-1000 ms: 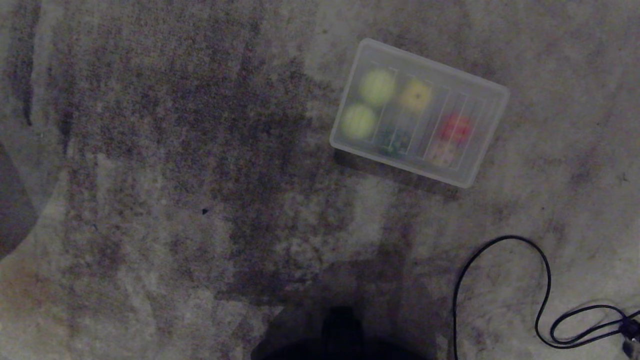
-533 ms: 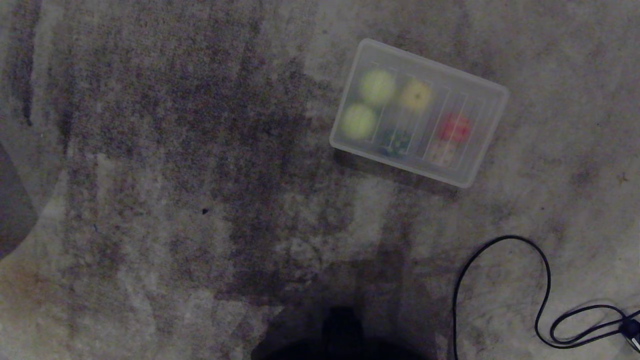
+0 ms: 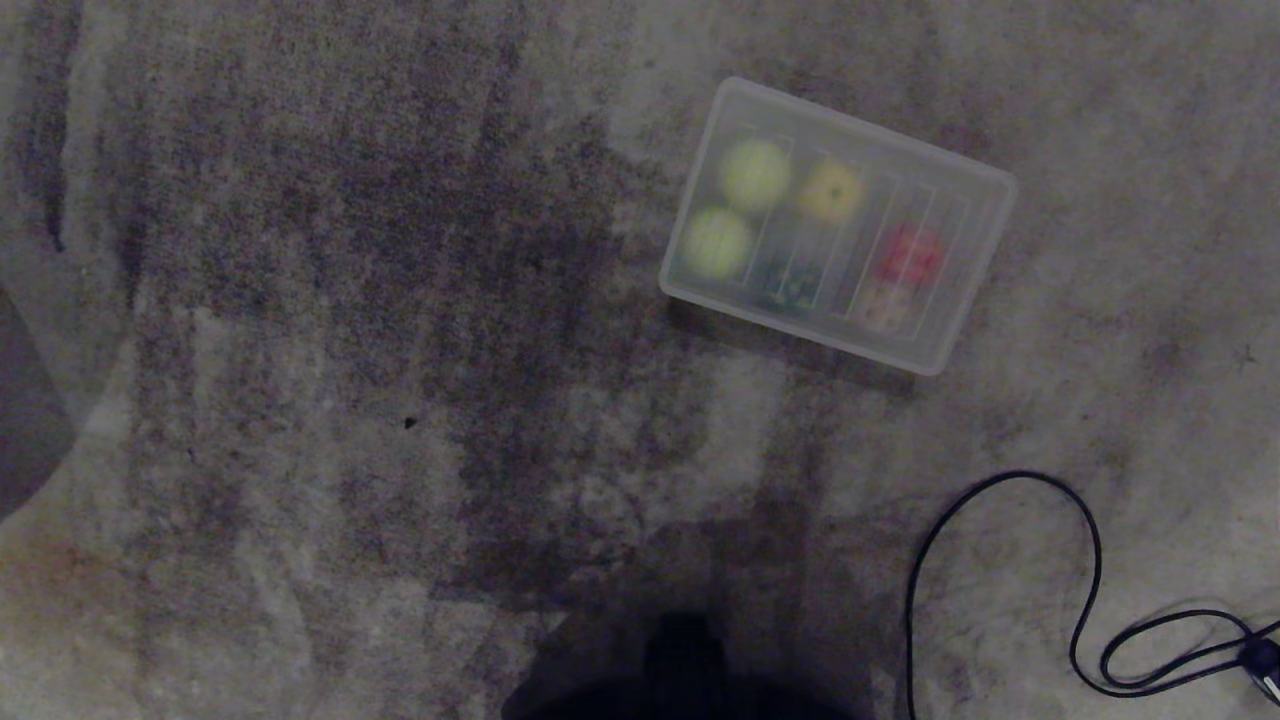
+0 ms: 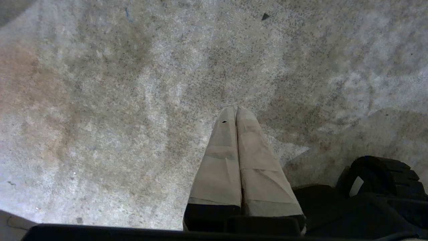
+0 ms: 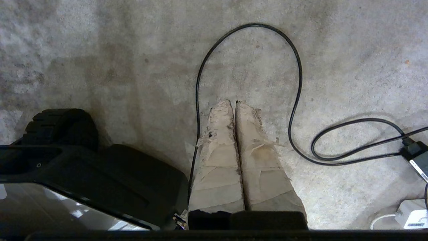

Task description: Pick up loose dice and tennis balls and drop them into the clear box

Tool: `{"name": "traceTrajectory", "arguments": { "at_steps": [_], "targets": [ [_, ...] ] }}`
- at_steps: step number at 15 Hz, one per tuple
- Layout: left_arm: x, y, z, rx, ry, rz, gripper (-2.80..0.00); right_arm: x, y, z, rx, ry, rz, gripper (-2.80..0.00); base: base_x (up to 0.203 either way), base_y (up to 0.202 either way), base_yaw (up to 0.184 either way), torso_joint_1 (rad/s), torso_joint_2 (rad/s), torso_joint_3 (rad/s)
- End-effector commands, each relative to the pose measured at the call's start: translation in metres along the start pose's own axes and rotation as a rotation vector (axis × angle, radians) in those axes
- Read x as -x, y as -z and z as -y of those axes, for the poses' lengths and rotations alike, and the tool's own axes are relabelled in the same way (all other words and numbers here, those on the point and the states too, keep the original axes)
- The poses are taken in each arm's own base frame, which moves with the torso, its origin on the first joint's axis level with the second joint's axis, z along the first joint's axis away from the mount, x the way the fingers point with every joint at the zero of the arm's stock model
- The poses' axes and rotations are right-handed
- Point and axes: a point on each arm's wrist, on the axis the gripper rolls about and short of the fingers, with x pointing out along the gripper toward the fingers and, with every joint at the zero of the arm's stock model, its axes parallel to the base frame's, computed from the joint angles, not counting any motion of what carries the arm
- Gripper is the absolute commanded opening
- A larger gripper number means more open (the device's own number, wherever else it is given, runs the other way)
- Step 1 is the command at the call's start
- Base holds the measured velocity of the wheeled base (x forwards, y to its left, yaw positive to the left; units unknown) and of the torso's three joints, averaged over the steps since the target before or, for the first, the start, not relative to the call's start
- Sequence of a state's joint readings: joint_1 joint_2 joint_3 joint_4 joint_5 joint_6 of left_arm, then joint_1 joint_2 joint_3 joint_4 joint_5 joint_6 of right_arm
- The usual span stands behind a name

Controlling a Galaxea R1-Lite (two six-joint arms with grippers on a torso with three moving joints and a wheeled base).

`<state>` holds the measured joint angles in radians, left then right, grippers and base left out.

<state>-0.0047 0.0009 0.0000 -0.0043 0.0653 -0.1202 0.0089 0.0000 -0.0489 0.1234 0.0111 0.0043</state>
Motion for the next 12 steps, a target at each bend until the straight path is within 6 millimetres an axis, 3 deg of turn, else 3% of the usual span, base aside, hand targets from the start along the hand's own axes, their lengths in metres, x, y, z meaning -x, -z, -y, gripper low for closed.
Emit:
{"name": "traceTrajectory", "arguments": {
  "at_steps": [1, 12],
  "targets": [
    [-0.0002, 0.0004, 0.0, 0.0, -0.001, -0.002, -2.8, -0.0002, 0.0004, 0.0, -0.002, -0.001, -0.004, -2.8, 0.0, 0.0, 0.0, 0.0, 0.0, 0.0],
    [-0.0002, 0.0005, -0.0001, -0.004, 0.002, -0.004, -2.8, -0.0002, 0.0003, 0.0, -0.003, -0.001, -0.003, -2.8, 0.0, 0.0, 0.0, 0.0, 0.0, 0.013]
  ]
}}
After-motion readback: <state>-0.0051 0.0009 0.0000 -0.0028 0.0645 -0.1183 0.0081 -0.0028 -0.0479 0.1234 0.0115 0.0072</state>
